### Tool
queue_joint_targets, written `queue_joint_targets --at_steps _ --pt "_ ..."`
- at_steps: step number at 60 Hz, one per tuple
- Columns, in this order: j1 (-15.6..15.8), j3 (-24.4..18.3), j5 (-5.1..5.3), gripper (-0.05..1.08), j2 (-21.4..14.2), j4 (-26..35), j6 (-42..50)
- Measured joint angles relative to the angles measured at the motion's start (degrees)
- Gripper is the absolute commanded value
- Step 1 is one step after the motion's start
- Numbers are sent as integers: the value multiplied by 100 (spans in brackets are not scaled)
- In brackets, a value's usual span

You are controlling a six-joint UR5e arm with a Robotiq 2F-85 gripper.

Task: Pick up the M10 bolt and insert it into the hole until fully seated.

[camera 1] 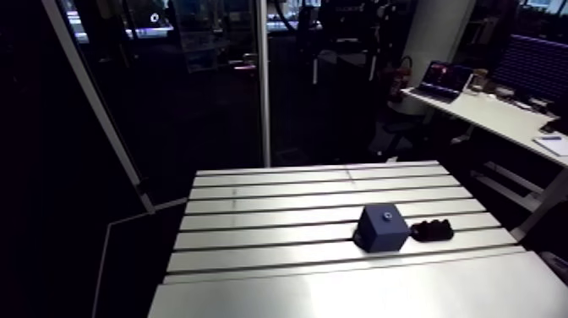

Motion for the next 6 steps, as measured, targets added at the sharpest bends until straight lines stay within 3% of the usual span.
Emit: queue_joint_targets --at_steps 6 --pt "2 16 3 1 12 -3 -1"
